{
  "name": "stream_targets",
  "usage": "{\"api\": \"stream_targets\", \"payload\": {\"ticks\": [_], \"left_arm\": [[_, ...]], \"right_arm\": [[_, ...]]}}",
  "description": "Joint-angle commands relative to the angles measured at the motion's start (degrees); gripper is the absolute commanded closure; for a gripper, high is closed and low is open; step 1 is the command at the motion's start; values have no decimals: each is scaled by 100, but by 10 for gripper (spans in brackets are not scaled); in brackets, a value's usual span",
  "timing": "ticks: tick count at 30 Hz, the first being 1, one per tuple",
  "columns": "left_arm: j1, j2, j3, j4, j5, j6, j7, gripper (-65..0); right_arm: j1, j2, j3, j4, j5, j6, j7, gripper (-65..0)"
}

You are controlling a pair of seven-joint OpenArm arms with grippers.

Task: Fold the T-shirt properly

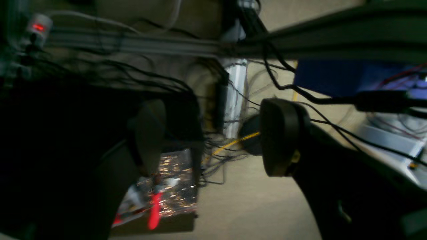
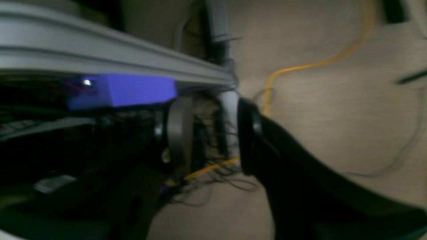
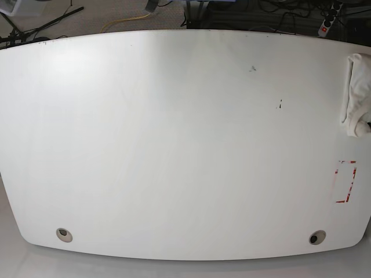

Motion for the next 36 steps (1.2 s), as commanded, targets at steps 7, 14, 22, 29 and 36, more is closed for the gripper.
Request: {"api": "stream_targets", "payload": {"ticks": [7,14,22,29,36], "left_arm": [[-1674,-93,127,-2759,876,-16,-78,-401],[-3124,-137,136,-4948,999,72,-69,-404],[-4197,-172,136,-6188,1544,564,-60,-406],[-4865,-163,426,-6882,1536,634,-34,-404],[-5164,-163,470,-7243,1536,1021,-34,-407]], "right_arm": [[1219,62,-388,-1939,-1171,-788,140,-203],[2555,185,-423,-3750,-1329,-1007,132,-203],[3636,484,-423,-5025,-1329,-1130,96,-206],[4269,625,-432,-5640,-1338,-1447,-35,-208],[4603,634,-432,-5666,-1338,-1473,-712,-208]]}}
